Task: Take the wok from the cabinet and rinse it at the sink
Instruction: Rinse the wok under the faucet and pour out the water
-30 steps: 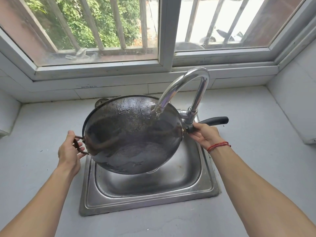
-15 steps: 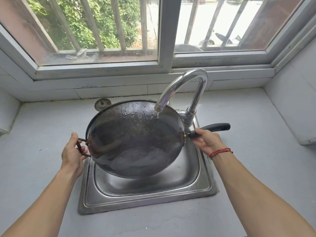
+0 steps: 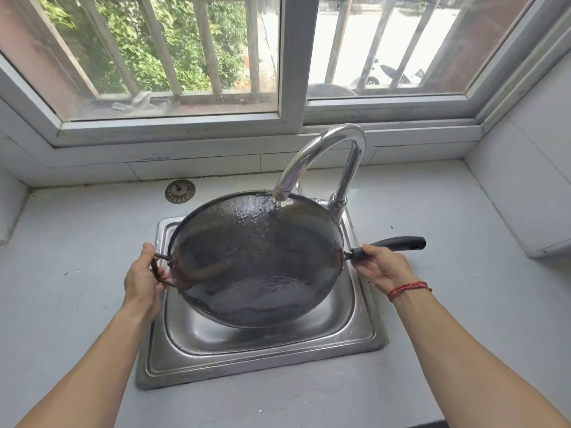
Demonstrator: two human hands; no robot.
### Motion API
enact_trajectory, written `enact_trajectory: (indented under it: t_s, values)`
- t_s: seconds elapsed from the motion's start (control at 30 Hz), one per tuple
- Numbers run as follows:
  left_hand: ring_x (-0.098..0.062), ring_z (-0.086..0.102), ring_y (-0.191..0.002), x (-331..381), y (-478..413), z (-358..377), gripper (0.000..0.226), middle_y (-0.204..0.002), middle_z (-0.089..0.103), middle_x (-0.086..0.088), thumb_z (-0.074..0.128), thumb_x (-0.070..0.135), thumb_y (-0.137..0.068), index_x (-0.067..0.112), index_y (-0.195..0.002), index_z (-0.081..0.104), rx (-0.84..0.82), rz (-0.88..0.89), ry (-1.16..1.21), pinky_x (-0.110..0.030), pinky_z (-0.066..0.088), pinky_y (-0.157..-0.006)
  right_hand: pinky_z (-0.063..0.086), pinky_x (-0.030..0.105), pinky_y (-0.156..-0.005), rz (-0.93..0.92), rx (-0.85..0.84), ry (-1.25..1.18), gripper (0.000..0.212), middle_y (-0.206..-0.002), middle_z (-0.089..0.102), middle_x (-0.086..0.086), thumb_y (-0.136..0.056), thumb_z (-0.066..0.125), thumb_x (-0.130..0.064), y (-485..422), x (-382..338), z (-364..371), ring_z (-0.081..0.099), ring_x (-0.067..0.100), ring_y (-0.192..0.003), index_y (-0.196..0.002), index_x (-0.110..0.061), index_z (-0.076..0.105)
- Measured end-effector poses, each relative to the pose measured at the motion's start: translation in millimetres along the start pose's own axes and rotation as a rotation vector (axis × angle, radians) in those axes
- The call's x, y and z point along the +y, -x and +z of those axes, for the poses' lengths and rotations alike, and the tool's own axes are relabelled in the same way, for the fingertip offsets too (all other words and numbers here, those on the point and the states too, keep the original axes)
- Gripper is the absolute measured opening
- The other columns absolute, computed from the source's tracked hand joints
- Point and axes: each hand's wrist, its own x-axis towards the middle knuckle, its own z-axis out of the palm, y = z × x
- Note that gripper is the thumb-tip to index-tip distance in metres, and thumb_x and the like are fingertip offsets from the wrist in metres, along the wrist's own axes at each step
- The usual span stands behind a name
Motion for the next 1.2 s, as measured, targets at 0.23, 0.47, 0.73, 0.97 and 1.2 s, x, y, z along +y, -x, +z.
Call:
enact_trajectory:
  t_s: [0.23,0.47,0.73,0.97,1.2]
  values:
    - [-0.011,0.035,-0.053,1.1,2.4,14.3,0.035,-0.066,0.034,-0.002,0.047,0.044,-0.102,0.022,-0.075,0.043,-0.025,-0.022,0.013,-0.026,0.037,-0.055,0.06,0.036,-0.054,-0.005,0.012,-0.019,0.006,-0.065,0.069,0.014,-0.092,0.059,0.004,-0.7,-2.4,-11.5,0.068,0.029,-0.079,-0.087,0.003,0.057]
    - [-0.013,0.033,-0.055,-0.3,-3.5,20.0,0.037,-0.066,0.034,-0.002,0.047,0.048,-0.101,0.023,-0.074,0.043,-0.015,-0.022,-0.02,-0.027,0.035,-0.057,0.059,0.034,-0.052,0.001,0.007,-0.03,0.007,-0.064,0.069,0.014,-0.093,0.058,0.004,3.2,-5.1,-14.2,0.067,0.028,-0.077,-0.086,0.004,0.057]
    - [-0.015,0.039,-0.057,-8.9,-8.7,26.5,0.035,-0.067,0.039,-0.003,0.049,0.05,-0.099,0.021,-0.078,0.049,-0.032,-0.026,-0.065,-0.031,0.041,-0.058,0.059,0.034,-0.05,-0.014,0.036,-0.028,0.007,-0.059,0.069,0.012,-0.093,0.058,0.004,-1.4,-7.9,-23.7,0.07,0.02,-0.055,-0.088,0.0,0.055]
    - [-0.016,0.041,-0.06,-12.8,-10.1,32.3,0.033,-0.07,0.04,-0.004,0.049,0.048,-0.099,0.021,-0.08,0.05,-0.049,-0.019,-0.08,-0.034,0.041,-0.06,0.06,0.036,-0.052,-0.016,0.057,-0.034,0.008,-0.059,0.068,0.012,-0.092,0.059,0.005,-2.3,-8.6,-30.0,0.07,0.023,-0.062,-0.086,0.0,0.055]
    - [-0.016,0.04,-0.058,-13.5,-11.3,38.5,0.035,-0.067,0.04,-0.004,0.049,0.049,-0.099,0.02,-0.079,0.052,-0.066,-0.014,-0.09,-0.032,0.04,-0.057,0.06,0.037,-0.051,0.0,0.085,-0.026,0.008,-0.059,0.069,0.013,-0.092,0.059,0.005,-2.1,-9.1,-36.1,0.067,0.028,-0.078,-0.085,0.001,0.056]
